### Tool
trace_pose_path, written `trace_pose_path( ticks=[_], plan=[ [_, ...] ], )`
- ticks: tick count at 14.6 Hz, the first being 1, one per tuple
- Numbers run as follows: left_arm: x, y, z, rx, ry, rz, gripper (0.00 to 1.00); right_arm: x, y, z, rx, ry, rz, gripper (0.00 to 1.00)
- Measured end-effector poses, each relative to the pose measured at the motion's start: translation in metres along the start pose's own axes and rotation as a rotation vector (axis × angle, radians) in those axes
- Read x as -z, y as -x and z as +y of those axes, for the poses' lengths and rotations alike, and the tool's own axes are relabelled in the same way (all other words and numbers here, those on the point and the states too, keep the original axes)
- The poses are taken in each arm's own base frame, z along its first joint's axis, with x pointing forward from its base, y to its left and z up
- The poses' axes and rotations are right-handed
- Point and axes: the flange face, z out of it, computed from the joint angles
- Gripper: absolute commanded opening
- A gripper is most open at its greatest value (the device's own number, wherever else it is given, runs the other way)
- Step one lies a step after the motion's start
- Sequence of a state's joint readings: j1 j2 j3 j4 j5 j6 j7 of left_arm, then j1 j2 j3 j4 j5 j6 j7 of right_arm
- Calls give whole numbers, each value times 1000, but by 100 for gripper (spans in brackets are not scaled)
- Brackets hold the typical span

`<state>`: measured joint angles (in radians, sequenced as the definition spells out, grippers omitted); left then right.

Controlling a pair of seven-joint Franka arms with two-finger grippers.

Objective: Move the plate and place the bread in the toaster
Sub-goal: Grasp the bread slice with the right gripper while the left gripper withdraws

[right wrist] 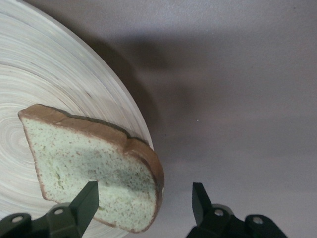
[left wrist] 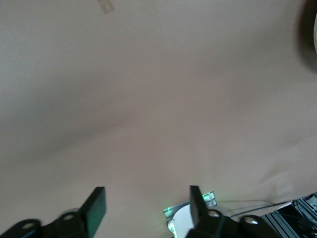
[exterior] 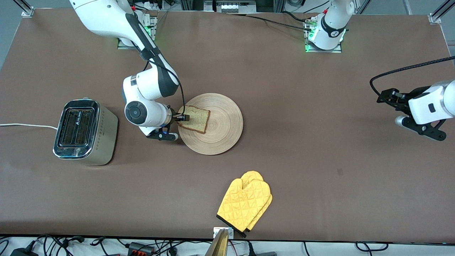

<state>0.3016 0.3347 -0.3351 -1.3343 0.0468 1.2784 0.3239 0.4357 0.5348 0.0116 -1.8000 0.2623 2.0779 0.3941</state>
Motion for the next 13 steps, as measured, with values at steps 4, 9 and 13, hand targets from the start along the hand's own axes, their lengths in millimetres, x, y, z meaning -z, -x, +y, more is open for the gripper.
trace_pose_path(
  ticks=[4, 9, 13],
  plan=[
    [12, 11, 11, -3, -39, -4, 100, -6, 2, -2, 4, 6, -12, 68],
    [19, -3, 61, -61, -254, -51, 100, -13, 1, -2, 3, 12, -22, 37],
    [34, 1, 65, 78, -275, 0, 100, -14, 3, -5, 9, 16, -30, 4]
  ],
)
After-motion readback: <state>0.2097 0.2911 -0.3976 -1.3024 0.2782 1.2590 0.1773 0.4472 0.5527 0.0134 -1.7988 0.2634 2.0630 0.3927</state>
